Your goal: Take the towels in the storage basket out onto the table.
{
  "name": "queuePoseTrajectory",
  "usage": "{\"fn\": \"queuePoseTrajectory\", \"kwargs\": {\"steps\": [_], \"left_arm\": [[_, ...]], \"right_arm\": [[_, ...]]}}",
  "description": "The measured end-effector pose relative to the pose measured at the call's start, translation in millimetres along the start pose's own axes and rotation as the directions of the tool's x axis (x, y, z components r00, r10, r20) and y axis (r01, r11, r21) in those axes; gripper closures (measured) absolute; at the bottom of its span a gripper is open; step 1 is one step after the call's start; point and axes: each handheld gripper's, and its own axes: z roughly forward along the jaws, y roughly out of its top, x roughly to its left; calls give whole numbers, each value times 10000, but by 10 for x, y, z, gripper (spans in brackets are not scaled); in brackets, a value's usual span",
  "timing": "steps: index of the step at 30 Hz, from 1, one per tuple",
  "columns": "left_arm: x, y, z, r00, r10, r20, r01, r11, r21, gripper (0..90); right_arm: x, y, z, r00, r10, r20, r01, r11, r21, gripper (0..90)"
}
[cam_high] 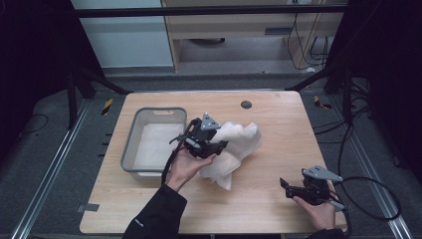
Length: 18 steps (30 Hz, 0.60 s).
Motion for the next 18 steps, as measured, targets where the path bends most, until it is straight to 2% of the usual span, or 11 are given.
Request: {"fn": "queuePoseTrajectory", "kwargs": {"steps": [6,10,18], "left_arm": [[-40,-93,140,10000,-54,51,55,9999,-94,639],[-64,-171,262,9999,-98,48,98,9999,35,631],[-84,-252,371,9999,-138,-4,138,9998,111,602]], "right_arm": [[-6,-5,9,9999,-149,44,149,9999,-20,113],[-2,-4,4,9999,-138,22,138,9999,19,112],[-3,-10,13,9996,-266,75,265,9996,60,112]]}}
